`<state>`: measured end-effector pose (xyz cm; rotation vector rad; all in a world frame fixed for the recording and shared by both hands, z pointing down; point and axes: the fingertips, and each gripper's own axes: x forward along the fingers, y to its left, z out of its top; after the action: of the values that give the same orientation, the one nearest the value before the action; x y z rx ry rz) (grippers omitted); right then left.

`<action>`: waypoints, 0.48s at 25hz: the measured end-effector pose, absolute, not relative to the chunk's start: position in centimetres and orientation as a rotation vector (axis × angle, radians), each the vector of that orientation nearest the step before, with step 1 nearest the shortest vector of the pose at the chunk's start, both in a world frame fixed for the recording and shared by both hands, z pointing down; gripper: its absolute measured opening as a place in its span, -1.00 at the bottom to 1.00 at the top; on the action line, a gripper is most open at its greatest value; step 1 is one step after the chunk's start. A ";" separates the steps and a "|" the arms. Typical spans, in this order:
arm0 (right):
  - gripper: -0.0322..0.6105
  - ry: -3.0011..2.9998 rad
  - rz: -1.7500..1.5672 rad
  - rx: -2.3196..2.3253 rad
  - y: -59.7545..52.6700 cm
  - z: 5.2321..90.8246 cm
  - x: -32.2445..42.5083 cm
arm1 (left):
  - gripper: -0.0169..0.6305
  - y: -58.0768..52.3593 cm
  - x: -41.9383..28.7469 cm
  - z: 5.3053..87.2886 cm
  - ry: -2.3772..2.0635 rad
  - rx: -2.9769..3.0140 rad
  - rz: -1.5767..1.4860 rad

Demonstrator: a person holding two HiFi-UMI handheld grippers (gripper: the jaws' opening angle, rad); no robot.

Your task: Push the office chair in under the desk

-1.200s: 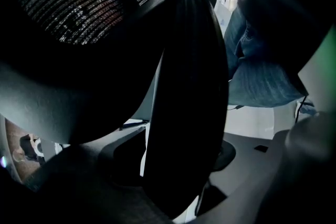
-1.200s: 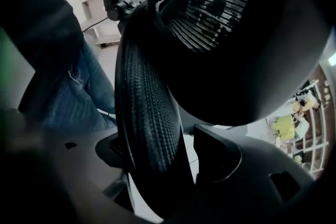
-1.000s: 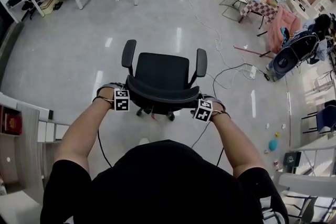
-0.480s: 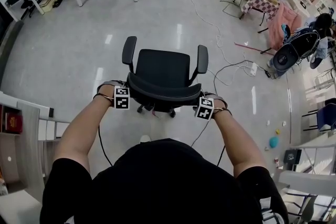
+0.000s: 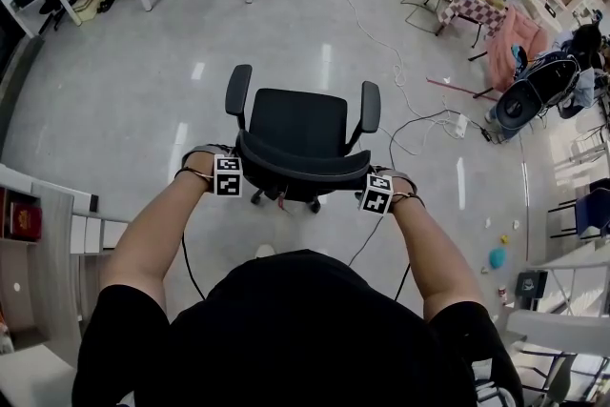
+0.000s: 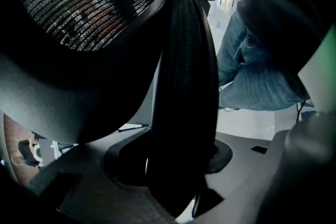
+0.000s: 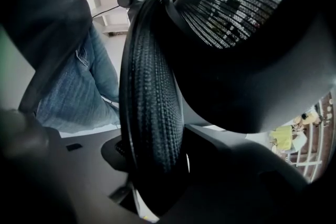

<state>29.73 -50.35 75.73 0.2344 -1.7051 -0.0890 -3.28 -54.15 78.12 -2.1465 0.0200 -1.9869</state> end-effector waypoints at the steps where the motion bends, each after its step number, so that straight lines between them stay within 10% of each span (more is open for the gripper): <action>1: -0.21 -1.706 -0.090 0.238 -50.3 75.8 29.7 | -0.27 -54.1 -3.3 78.2 0.020 -2.148 -1.987; 12: -0.20 -1.710 -0.088 0.275 -50.3 75.6 29.1 | -0.27 -54.0 -3.7 78.1 0.002 -2.154 -1.981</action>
<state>29.08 -50.31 75.59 0.2753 -1.7096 -0.0877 -3.72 -54.05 78.10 -2.1537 0.0025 -1.9812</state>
